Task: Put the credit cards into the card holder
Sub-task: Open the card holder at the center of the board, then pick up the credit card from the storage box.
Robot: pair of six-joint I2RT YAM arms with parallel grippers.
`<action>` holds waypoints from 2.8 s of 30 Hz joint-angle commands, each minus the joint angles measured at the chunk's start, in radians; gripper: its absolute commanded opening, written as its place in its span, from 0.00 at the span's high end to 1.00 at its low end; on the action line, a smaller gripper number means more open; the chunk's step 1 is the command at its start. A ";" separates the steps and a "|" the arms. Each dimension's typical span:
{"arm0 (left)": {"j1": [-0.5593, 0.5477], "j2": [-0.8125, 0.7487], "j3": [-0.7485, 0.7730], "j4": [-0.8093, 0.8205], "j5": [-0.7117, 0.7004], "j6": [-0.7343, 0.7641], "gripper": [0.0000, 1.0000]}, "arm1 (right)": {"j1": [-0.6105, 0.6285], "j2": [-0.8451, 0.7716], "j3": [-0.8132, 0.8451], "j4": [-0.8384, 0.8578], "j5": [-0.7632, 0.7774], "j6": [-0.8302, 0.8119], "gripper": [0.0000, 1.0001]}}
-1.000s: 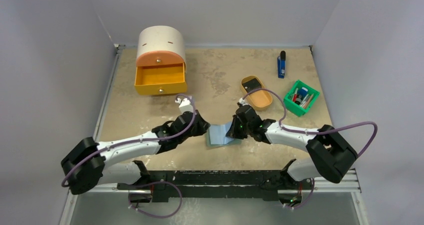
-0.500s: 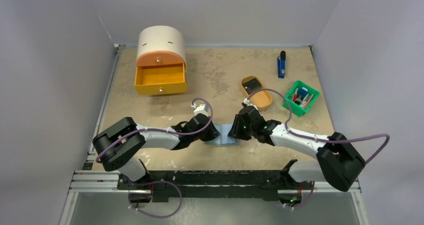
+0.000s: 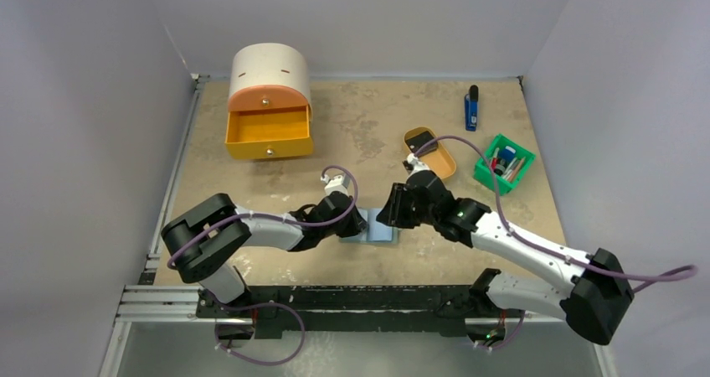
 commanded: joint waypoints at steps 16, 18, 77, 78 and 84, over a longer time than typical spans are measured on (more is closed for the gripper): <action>-0.003 -0.030 -0.075 0.019 -0.044 -0.002 1.00 | -0.008 0.342 -0.133 0.164 0.074 0.164 0.78; -0.001 -0.032 -0.085 0.019 -0.045 -0.002 1.00 | -0.013 0.357 -0.156 0.170 0.070 0.167 0.78; -0.001 -0.209 0.006 -0.125 -0.084 0.055 0.76 | -0.586 0.408 0.407 0.102 0.095 0.162 0.36; -0.001 -0.208 0.006 -0.125 -0.083 0.056 0.76 | -0.594 0.430 0.412 0.121 0.093 0.166 0.35; -0.001 -0.194 0.004 -0.123 -0.079 0.059 0.76 | -0.633 0.545 0.407 0.203 0.088 0.234 0.31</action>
